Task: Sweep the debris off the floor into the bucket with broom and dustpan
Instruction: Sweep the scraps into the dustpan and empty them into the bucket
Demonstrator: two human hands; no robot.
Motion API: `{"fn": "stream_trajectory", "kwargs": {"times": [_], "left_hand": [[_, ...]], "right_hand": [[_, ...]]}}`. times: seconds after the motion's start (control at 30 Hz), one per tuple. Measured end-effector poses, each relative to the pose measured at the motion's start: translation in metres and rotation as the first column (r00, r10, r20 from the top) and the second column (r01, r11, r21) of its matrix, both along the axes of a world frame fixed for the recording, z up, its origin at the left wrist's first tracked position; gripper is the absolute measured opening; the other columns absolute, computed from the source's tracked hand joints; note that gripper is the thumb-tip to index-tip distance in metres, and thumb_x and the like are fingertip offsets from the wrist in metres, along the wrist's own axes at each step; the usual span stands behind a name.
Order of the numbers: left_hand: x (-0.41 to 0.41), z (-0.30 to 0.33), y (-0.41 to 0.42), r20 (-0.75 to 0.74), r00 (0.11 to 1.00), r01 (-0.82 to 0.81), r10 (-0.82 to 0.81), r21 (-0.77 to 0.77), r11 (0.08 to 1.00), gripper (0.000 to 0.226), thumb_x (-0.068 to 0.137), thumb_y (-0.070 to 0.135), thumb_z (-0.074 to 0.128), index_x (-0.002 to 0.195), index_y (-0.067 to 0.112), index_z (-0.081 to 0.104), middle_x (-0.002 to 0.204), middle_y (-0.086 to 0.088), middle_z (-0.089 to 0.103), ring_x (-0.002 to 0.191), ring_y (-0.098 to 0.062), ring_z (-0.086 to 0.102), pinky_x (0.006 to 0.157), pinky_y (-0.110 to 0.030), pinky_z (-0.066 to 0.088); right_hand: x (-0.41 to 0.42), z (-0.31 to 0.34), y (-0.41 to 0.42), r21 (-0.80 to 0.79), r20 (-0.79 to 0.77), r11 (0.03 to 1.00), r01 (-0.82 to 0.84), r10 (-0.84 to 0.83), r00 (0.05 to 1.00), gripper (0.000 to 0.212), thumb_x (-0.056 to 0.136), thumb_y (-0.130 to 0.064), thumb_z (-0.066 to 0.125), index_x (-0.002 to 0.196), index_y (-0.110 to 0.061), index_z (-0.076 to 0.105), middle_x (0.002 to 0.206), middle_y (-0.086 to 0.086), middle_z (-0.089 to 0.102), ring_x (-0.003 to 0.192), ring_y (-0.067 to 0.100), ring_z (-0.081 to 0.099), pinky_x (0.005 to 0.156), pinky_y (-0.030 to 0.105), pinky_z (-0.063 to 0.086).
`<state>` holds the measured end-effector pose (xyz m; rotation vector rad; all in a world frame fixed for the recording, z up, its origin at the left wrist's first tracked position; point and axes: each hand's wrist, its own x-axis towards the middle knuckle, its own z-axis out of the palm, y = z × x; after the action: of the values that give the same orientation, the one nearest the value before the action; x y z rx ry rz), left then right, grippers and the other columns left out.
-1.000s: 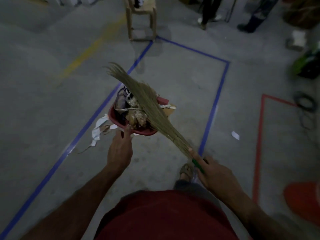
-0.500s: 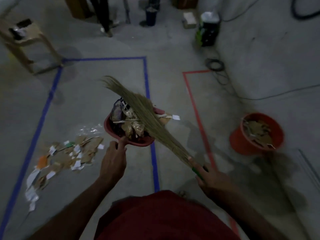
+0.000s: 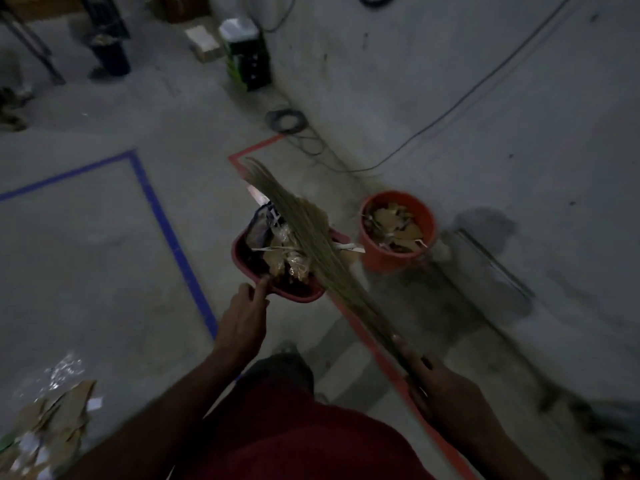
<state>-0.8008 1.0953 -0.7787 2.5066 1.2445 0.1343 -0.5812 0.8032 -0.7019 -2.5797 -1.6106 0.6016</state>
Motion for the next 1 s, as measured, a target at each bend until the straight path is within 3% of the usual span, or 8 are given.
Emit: {"fn": "stream_trajectory", "kwargs": {"times": [0.2, 0.33, 0.57, 0.77, 1.0], "left_hand": [[0.109, -0.013, 0.020, 0.008, 0.986, 0.168, -0.168, -0.025, 0.986, 0.049, 0.096, 0.014, 0.058, 0.141, 0.025, 0.040, 0.090, 0.001, 0.036, 0.071, -0.017, 0.036, 0.055, -0.030, 0.032], [0.176, -0.030, 0.047, 0.016, 0.972, 0.237, -0.236, -0.047, 0.970, 0.050, 0.096, 0.013, 0.059, 0.141, 0.024, 0.041, 0.094, -0.002, 0.041, 0.072, -0.016, 0.035, 0.055, -0.031, 0.034], [0.275, -0.033, 0.082, 0.023, 0.935, 0.355, -0.355, -0.086, 0.931, 0.058, 0.096, 0.011, 0.052, 0.149, 0.029, 0.034, 0.096, -0.004, 0.044, 0.074, -0.018, 0.042, 0.055, -0.033, 0.038], [0.332, -0.039, 0.098, -0.006, 0.940, 0.337, -0.340, -0.131, 0.932, 0.055, 0.094, 0.009, 0.059, 0.143, 0.025, 0.039, 0.097, -0.006, 0.046, 0.071, -0.019, 0.043, 0.053, -0.034, 0.038], [0.395, -0.052, 0.100, -0.077, 0.954, 0.281, -0.290, -0.104, 0.954, 0.059, 0.089, 0.003, 0.064, 0.142, 0.018, 0.044, 0.095, -0.010, 0.048, 0.064, -0.018, 0.037, 0.049, -0.032, 0.030]], "right_hand": [[0.058, -0.004, -0.006, -0.043, 0.009, 0.987, 0.155, -0.155, 0.988, 0.084, 0.086, -0.039, 0.061, 0.157, -0.039, 0.016, 0.083, -0.006, 0.047, 0.042, 0.010, 0.043, 0.034, 0.025, 0.029], [0.105, -0.010, 0.008, -0.074, 0.051, 0.969, 0.237, -0.234, 0.971, 0.087, 0.088, -0.037, 0.064, 0.157, -0.042, 0.011, 0.085, -0.006, 0.048, 0.041, 0.011, 0.038, 0.033, 0.028, 0.032], [0.166, -0.009, 0.035, -0.104, 0.044, 0.937, 0.335, -0.332, 0.942, 0.092, 0.081, -0.031, 0.075, 0.156, -0.037, 0.023, 0.083, -0.005, 0.048, 0.040, 0.014, 0.041, 0.031, 0.031, 0.036], [0.221, -0.012, 0.054, -0.140, 0.045, 0.930, 0.341, -0.338, 0.940, 0.089, 0.083, -0.035, 0.073, 0.156, -0.039, 0.022, 0.084, -0.007, 0.049, 0.041, 0.012, 0.044, 0.035, 0.028, 0.032], [0.310, -0.031, 0.065, -0.143, 0.034, 0.960, 0.239, -0.237, 0.971, 0.089, 0.082, -0.032, 0.073, 0.157, -0.034, 0.024, 0.082, -0.009, 0.047, 0.043, 0.007, 0.027, 0.039, 0.016, 0.017]]}}
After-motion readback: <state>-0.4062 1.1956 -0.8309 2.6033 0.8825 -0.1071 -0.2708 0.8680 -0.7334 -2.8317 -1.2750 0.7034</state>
